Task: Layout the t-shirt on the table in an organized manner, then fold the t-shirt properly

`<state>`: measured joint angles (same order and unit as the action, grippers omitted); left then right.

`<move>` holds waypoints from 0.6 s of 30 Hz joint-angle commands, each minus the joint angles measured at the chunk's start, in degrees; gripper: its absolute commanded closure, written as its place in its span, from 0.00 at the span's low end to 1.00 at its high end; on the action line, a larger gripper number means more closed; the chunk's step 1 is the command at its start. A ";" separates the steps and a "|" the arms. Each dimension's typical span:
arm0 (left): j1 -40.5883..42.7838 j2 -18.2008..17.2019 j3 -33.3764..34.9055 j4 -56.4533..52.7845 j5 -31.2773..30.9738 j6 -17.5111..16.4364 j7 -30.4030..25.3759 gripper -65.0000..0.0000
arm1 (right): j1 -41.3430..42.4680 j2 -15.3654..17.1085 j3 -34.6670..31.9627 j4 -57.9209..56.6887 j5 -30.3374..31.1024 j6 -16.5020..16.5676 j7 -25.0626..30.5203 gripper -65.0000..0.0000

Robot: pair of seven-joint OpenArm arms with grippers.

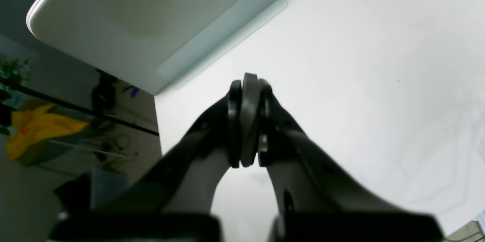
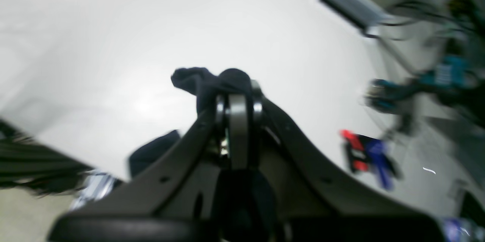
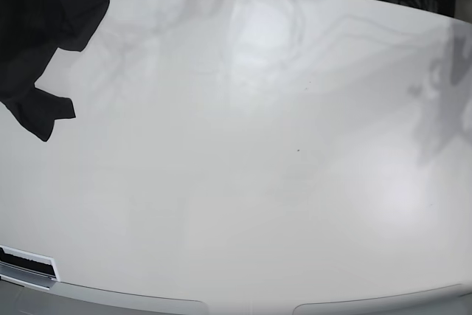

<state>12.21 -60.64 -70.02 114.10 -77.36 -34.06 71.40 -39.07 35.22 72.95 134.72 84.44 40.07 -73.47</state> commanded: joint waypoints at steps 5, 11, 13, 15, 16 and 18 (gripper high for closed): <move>-0.28 2.16 4.28 0.15 0.02 0.17 -1.07 1.00 | -0.11 0.94 -8.83 0.28 0.56 -0.07 1.38 1.00; -0.31 8.09 13.00 0.13 0.44 -1.01 -1.07 1.00 | 1.11 0.98 -18.95 0.28 0.56 -0.07 1.40 1.00; -0.31 10.03 16.61 0.13 0.44 -1.84 -1.09 1.00 | 3.43 1.01 -23.23 0.28 0.56 -0.07 1.42 1.00; -0.31 11.91 20.33 0.13 0.61 -2.97 -1.09 1.00 | 6.54 1.27 -28.30 0.28 -1.29 -0.07 4.28 1.00; -0.31 12.81 22.12 0.13 1.38 -3.52 -1.09 1.00 | 8.63 1.60 -31.04 0.28 -7.28 -0.07 8.20 1.00; -0.33 14.16 25.53 0.04 3.28 -3.93 -1.29 1.00 | 14.14 2.25 -36.30 0.28 -22.67 -0.07 18.97 1.00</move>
<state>12.34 -45.08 -43.77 113.67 -73.36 -37.87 71.57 -25.41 36.18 35.75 134.45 58.81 40.58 -55.92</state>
